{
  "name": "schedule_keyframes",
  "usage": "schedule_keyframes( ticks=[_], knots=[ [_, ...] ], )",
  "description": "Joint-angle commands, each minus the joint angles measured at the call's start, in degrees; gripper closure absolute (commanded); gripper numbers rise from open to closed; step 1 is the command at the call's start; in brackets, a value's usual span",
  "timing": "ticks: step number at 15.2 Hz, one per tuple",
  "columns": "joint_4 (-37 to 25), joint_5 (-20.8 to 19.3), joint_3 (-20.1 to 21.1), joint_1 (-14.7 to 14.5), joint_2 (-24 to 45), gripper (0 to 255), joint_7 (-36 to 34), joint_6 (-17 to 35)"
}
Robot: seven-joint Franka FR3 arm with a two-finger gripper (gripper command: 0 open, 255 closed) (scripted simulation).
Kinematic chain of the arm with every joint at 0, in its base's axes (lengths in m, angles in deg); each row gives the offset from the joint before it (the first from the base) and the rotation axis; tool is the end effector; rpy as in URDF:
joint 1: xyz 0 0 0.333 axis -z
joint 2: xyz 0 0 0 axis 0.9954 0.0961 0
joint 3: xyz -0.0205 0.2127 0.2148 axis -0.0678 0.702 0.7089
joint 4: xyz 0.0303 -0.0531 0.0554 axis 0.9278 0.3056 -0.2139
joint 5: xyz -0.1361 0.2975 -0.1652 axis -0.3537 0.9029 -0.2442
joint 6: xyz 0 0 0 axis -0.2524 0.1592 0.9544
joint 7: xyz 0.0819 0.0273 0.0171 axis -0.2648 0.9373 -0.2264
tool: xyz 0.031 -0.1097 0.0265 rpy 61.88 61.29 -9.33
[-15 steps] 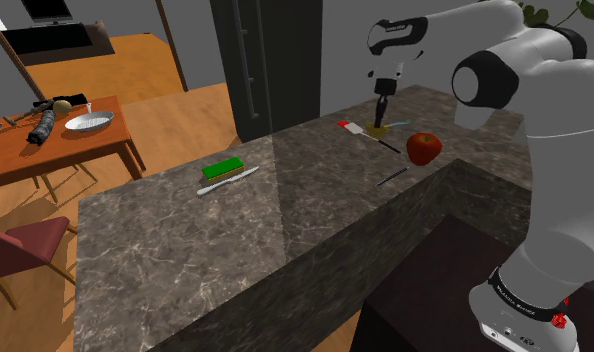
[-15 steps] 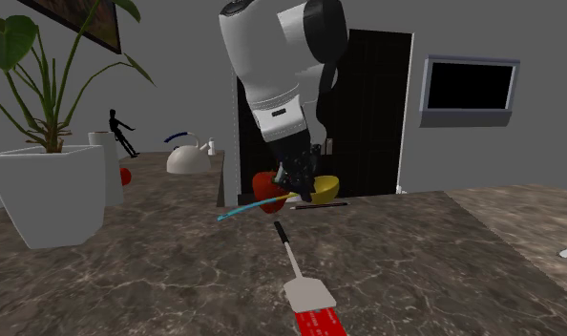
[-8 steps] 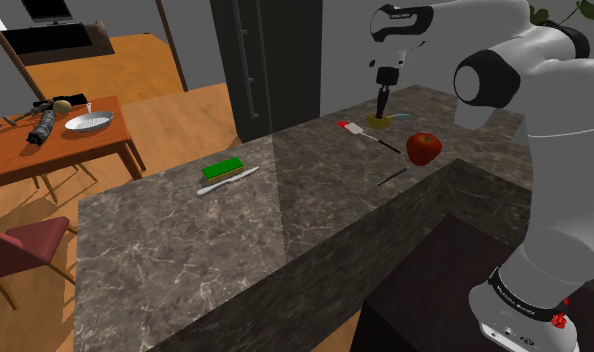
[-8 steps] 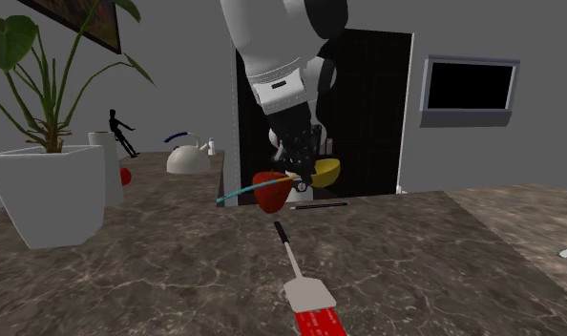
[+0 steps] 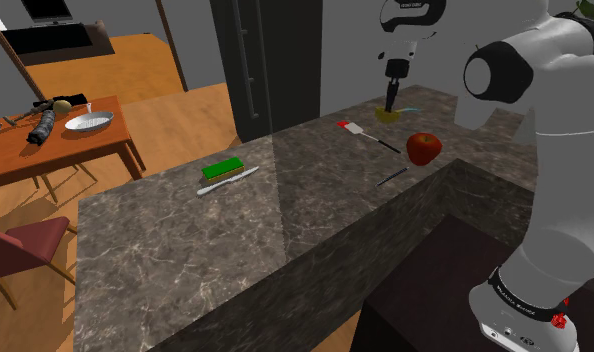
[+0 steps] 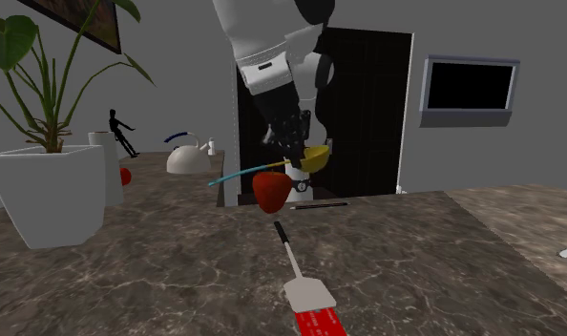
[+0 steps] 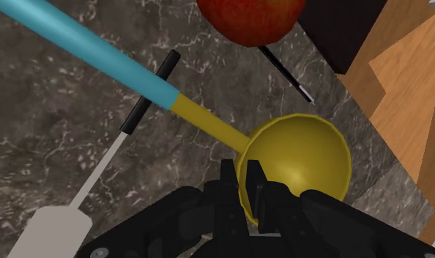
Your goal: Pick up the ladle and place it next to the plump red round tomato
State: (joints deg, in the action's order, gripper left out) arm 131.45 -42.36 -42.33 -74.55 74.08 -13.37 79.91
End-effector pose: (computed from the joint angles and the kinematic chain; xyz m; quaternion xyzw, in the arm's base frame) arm 0.5649 -0.2510 0.4572 -0.9408 -0.2523 0.0496 0.2210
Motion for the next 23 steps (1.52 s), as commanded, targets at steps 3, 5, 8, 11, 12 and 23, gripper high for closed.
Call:
schedule_keyframes(
  ticks=[3, 5, 8, 11, 12, 23],
  knots=[
    [9.1, -3.2, -2.0, 0.2, -6.2, 255, 4.2, 2.2],
    [13.0, -4.7, -3.0, 0.6, -8.9, 255, 6.2, 3.1],
    [17.9, -7.1, -4.4, 1.4, -12.4, 255, 9.1, 4.1],
    [21.9, -9.4, -5.9, 2.5, -15.5, 255, 11.9, 4.9],
    [23.1, -10.2, -6.3, 2.9, -16.4, 255, 12.9, 5.1],
    [31.0, -18.3, -12.2, 8.9, -23.0, 255, 24.5, 6.0]
  ],
)
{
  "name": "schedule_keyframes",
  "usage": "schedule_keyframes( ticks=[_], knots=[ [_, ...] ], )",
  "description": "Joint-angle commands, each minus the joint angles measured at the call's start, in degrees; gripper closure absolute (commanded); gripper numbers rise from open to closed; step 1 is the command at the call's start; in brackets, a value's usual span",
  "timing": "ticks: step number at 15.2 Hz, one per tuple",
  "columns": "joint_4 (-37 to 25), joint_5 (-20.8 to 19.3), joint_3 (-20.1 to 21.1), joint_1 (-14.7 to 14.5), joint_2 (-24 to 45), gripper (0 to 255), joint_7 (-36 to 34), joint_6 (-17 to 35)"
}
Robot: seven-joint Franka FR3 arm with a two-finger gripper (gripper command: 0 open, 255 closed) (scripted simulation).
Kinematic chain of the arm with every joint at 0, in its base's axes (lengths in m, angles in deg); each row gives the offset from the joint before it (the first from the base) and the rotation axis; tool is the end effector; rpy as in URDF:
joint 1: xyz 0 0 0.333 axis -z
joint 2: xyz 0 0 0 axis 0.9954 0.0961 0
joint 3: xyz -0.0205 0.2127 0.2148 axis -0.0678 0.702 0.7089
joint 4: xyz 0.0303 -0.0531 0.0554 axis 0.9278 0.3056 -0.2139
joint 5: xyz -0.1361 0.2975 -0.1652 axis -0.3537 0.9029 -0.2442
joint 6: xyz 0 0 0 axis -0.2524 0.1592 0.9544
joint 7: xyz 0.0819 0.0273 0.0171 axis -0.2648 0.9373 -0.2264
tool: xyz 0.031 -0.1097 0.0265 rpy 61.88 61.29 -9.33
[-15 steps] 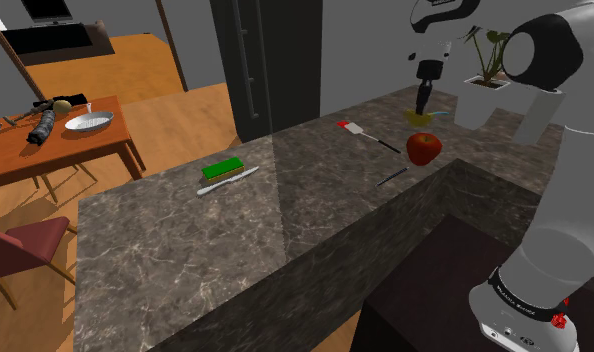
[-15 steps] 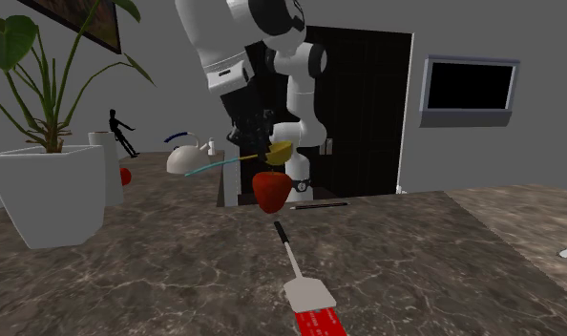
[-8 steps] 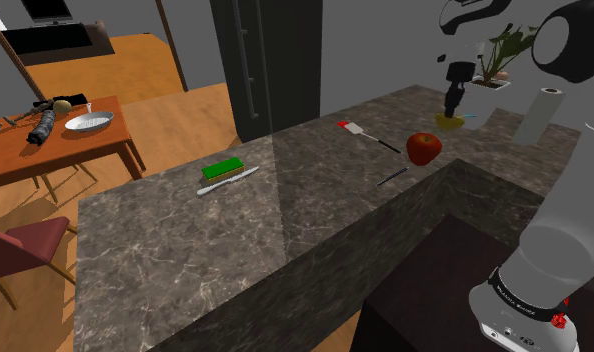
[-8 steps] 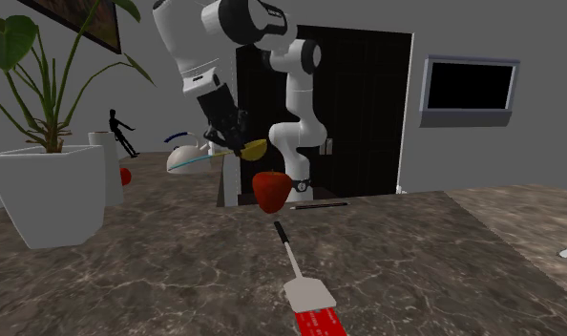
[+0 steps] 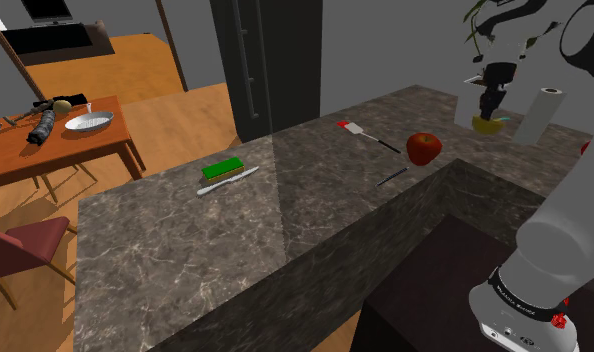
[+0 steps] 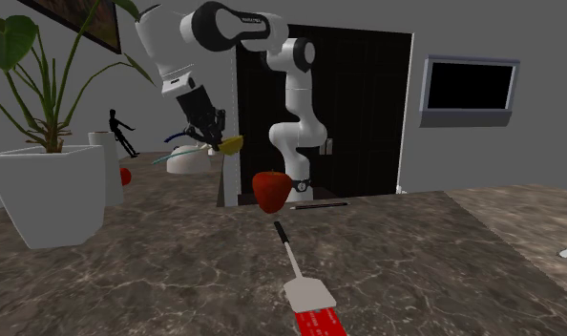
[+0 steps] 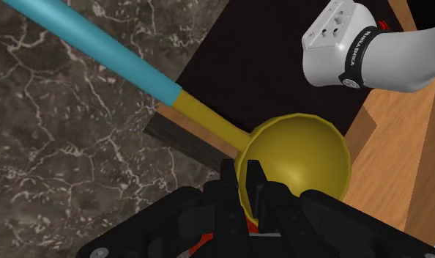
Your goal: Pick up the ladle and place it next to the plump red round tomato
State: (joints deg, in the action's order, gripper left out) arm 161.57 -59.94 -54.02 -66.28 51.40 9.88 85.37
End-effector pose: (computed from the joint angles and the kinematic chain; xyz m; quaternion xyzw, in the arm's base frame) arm 0.3140 -0.3951 0.4647 -0.9409 -0.2518 0.0494 0.2210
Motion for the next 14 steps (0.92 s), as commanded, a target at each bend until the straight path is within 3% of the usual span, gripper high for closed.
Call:
schedule_keyframes(
  ticks=[1, 14],
  knots=[
    [1.2, -1.3, -1.1, 1.3, -0.5, 255, 2.5, 0.5],
    [-1.0, -6.7, -9.0, 11.5, 2.5, 255, 20.6, 0.6]
  ],
)
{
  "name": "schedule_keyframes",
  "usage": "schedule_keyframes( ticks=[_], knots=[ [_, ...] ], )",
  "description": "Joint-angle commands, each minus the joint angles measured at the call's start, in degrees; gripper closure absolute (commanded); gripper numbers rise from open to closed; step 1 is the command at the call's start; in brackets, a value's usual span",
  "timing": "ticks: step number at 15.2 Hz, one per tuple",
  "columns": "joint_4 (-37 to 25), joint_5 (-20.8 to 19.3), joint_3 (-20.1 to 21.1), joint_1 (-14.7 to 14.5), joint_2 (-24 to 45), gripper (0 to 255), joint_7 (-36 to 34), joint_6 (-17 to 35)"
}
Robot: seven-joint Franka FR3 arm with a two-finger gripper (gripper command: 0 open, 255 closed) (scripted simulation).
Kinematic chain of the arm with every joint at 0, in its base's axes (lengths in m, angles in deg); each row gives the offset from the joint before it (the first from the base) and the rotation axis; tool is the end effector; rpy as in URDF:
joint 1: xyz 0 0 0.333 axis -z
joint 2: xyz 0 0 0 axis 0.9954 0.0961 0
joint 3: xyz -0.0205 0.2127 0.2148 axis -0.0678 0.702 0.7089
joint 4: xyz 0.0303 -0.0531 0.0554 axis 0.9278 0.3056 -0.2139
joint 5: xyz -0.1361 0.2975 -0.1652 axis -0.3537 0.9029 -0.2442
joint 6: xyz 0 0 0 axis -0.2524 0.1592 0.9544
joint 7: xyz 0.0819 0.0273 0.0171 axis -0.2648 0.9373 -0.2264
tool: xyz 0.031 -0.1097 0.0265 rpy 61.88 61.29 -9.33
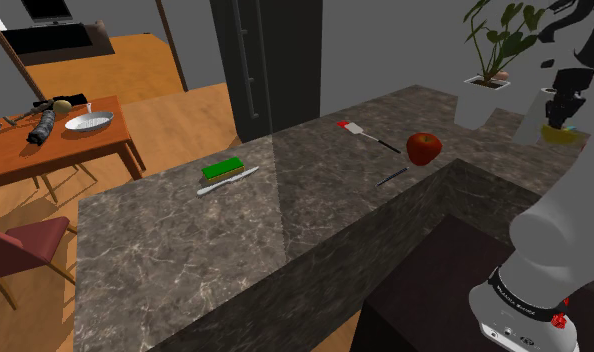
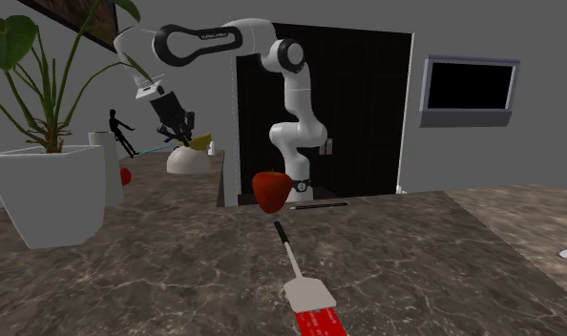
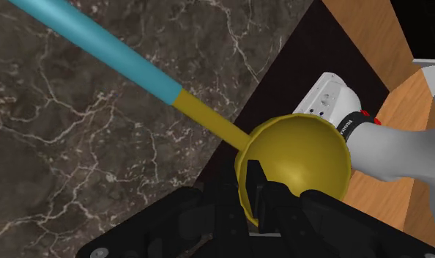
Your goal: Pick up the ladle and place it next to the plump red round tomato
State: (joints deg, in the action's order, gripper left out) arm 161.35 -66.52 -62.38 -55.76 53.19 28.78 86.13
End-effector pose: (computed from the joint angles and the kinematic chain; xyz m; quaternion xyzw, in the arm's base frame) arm 0.1610 -0.4819 0.4603 -0.9408 -0.2520 0.0496 0.2212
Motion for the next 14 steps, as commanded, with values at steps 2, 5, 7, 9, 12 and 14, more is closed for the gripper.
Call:
schedule_keyframes(
  ticks=[2, 5, 7, 9, 12, 14],
  knots=[
    [-2.1, -0.3, -1.7, 3.0, 2.3, 255, 4.9, -0.1],
    [-4.6, 0.0, -3.1, 6.4, 5.3, 255, 9.9, -0.2],
    [-6.7, 0.4, -3.9, 9.0, 7.6, 255, 13.3, -0.2],
    [-9.0, 1.0, -4.4, 11.8, 10.1, 255, 16.7, -0.4],
    [-10.6, 1.7, -4.6, 14.4, 12.4, 255, 19.4, 0.1],
    [-9.2, 1.9, -4.5, 14.3, 12.5, 255, 19.3, 1.6]
  ],
)
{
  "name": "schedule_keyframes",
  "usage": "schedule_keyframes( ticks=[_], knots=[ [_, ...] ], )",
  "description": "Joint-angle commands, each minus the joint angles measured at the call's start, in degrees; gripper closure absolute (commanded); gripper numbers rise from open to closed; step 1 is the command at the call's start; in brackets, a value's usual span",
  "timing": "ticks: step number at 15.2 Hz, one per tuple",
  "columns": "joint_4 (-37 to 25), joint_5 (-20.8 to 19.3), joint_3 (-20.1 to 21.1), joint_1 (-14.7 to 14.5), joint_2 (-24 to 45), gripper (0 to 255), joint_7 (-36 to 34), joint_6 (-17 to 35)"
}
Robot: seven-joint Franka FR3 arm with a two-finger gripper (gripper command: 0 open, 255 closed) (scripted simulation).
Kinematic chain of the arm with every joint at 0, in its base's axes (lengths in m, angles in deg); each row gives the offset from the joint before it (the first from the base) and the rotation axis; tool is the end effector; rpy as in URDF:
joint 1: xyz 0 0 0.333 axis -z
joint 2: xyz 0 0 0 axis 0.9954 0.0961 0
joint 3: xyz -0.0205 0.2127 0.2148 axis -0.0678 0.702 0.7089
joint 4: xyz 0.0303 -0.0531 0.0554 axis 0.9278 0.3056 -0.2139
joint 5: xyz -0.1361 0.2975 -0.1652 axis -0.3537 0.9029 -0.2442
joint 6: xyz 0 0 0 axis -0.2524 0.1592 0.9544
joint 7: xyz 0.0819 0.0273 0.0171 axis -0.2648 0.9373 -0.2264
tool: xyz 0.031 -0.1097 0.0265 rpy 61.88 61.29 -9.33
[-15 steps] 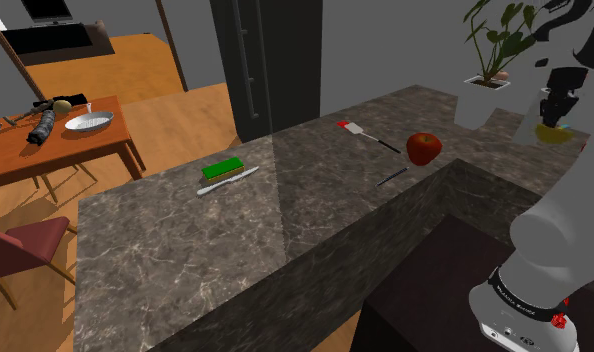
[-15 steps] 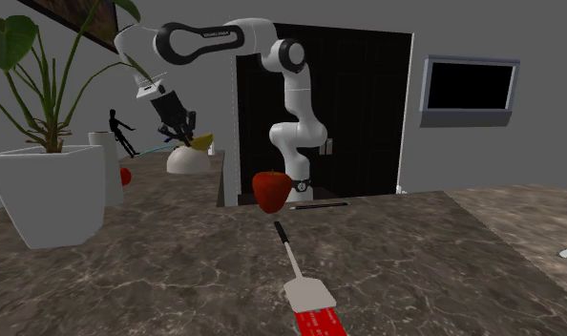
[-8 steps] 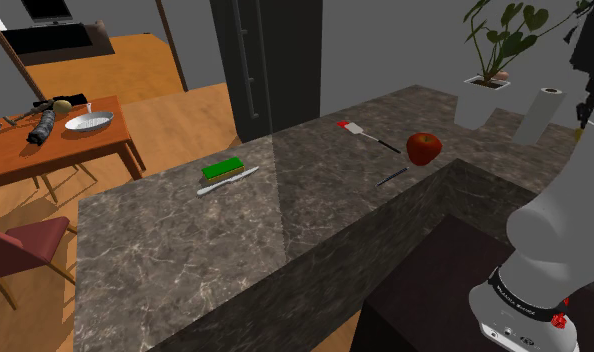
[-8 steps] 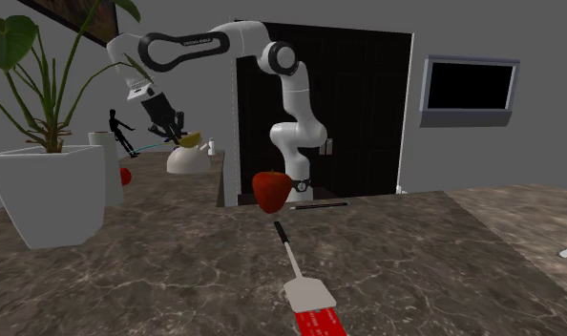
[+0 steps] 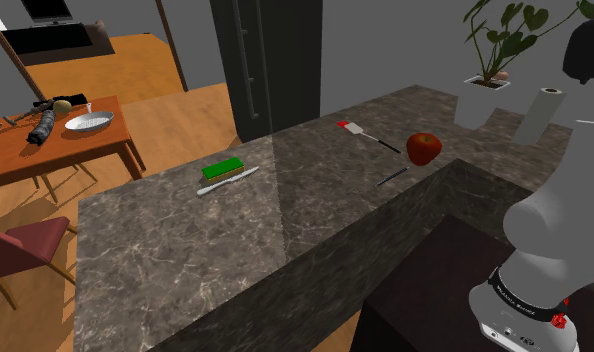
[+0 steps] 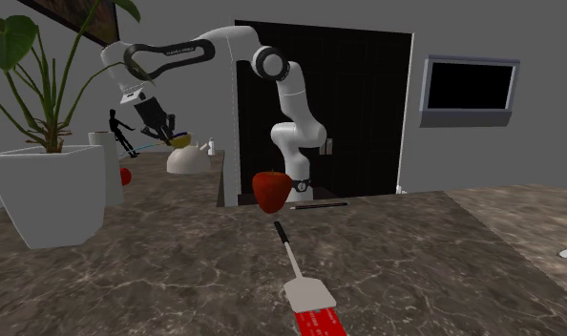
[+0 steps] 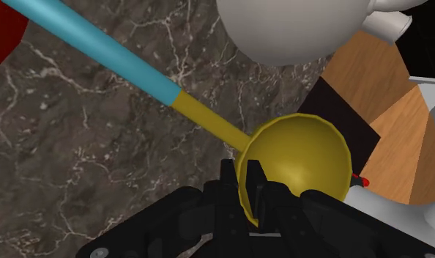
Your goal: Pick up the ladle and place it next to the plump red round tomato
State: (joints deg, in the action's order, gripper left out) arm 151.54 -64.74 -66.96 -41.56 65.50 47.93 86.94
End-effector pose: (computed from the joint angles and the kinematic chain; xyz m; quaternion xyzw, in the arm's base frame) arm 0.0349 -0.5544 0.4511 -0.9407 -0.2524 0.0496 0.2211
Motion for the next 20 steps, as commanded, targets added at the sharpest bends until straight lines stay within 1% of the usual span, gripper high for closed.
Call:
schedule_keyframes(
  ticks=[1, 10, 20],
  knots=[
    [1.2, 0.2, 0.1, 0.1, 0.3, 255, 0.1, 1.5],
    [6.5, 1.5, 0.8, 0.1, 1.9, 255, -0.2, 7.8],
    [11.0, 3.6, 2.1, 0.9, 5.0, 255, 0.2, 14.7]
  ],
)
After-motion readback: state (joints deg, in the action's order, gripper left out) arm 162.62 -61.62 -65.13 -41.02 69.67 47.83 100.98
